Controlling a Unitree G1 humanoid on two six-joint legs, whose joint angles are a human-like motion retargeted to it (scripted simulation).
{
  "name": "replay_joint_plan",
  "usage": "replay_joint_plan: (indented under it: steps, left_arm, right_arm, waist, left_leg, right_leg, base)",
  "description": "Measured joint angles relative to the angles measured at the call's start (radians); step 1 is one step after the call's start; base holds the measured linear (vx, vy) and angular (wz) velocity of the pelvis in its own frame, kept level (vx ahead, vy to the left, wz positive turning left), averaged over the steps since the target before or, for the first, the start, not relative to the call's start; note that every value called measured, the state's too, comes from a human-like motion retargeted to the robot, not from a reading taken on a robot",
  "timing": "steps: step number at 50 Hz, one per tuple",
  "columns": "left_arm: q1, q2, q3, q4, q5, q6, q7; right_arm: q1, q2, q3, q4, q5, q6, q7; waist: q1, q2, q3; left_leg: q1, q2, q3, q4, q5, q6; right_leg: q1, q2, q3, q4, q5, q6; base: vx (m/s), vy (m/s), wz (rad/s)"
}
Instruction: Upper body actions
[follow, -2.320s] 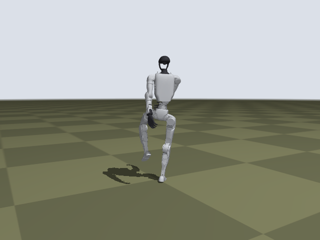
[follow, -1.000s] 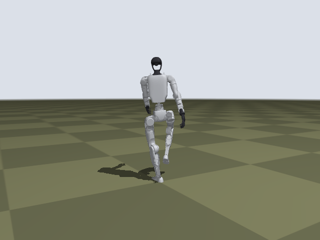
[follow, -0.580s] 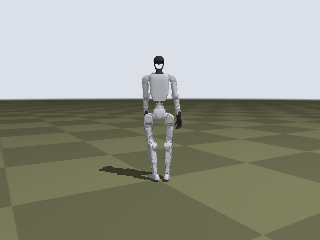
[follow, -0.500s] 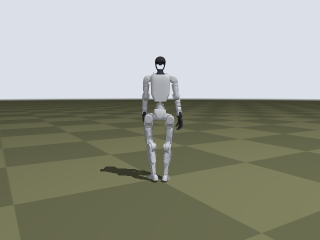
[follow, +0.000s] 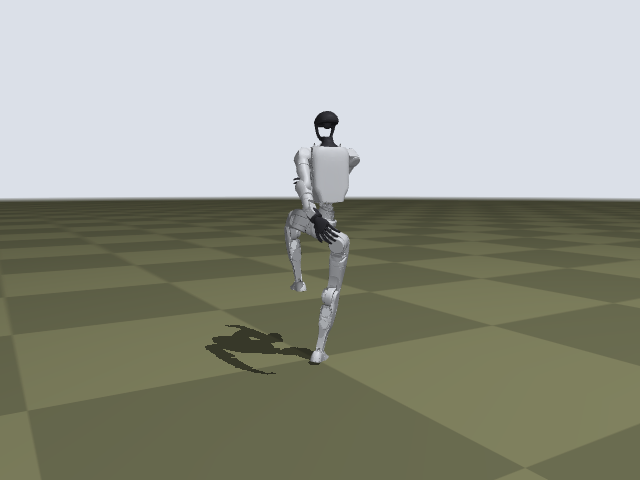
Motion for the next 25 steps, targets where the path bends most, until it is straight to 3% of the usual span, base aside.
replay_joint_plan:
  steps: [3, 7, 9, 11, 18, 20, 22, 25]
  left_arm:
    - [-0.038, -0.04, -0.002, 0.0, -0.019, -0.019, -0.034]
    - [-0.106, -0.062, -0.025, -0.012, -0.007, -0.083, -0.067]
    - [-0.16, -0.046, -0.033, -0.015, 0.005, -0.114, -0.077]
    - [-0.217, -0.025, -0.035, -0.007, 0.013, -0.137, -0.066]
    - [-0.277, 0.016, -0.025, -0.053, 0.01, -0.166, 0.052]
    - [-0.304, 0.03, -0.028, -0.053, 0.01, -0.166, 0.077]
    - [-0.344, 0.047, -0.047, -0.034, -0.003, -0.158, 0.101]
    - [-0.437, 0.059, -0.108, 0.0, -0.052, -0.148, 0.125]
  right_arm:
    - [0.005, 0.014, -0.005, -0.008, 0.007, -0.021, -0.048]
    - [0.08, 0.032, -0.006, 0.028, 0.009, -0.027, -0.009]
    - [0.128, 0.025, -0.007, 0.07, -0.006, -0.047, 0.034]
    - [0.185, 0.007, -0.002, 0.133, -0.03, -0.071, 0.079]
    - [0.456, -0.008, 0.062, 0.266, -0.057, -0.056, 0.132]
    - [0.54, -0.025, 0.067, 0.279, -0.068, -0.051, 0.122]
    - [0.635, -0.055, 0.067, 0.295, -0.095, -0.044, 0.096]
    - [0.772, -0.112, 0.022, 0.369, -0.174, -0.021, 0.044]
  waist:
    - [-0.012, 0.005, -0.039]
    - [-0.093, 0.019, -0.144]
    - [-0.171, 0.06, -0.208]
    - [-0.262, 0.113, -0.265]
    - [-0.458, 0.166, -0.406]
    - [-0.5, 0.188, -0.44]
    - [-0.528, 0.202, -0.469]
    - [-0.605, 0.217, -0.501]
  left_leg:
    - [0.057, -0.003, -0.023, 0.053, -0.007, -0.006]
    - [0.213, -0.057, -0.069, 0.01, 0.019, -0.061]
    - [0.308, -0.09, -0.103, -0.085, 0.035, -0.054]
    - [0.41, -0.155, -0.15, -0.23, 0.058, -0.046]
    - [0.849, -0.442, -0.231, -0.957, 0.118, -0.076]
    - [0.945, -0.473, -0.228, -1.136, 0.001, -0.089]
    - [1.004, -0.498, -0.21, -1.26, -0.089, -0.051]
    - [1.034, -0.524, -0.295, -1.333, -0.086, -0.034]
  right_leg:
    - [0.003, 0.021, -0.005, -0.058, 0.025, 0.003]
    - [0.005, 0.06, -0.048, -0.14, 0.053, 0.019]
    - [0.012, 0.112, -0.104, -0.166, 0.05, 0.023]
    - [0.027, 0.154, -0.174, -0.188, 0.041, 0.031]
    - [0.061, 0.163, -0.262, -0.214, 0.004, 0.092]
    - [0.068, 0.18, -0.292, -0.214, -0.01, 0.104]
    - [0.08, 0.187, -0.32, -0.201, -0.029, 0.115]
    - [0.091, 0.167, -0.407, -0.142, -0.048, 0.133]
  base:
    - [-0.08, -0.04, 0.28]
    - [-0.03, 0.03, 0.88]
    - [0.08, 0.01, 1.52]
    - [0.13, 0.06, 1.66]
    - [0.32, 0.09, 0.83]
    - [0.4, 0.05, 0.7]
    - [0.49, 0.06, 0.7]
    - [0.51, 0.05, 1.25]
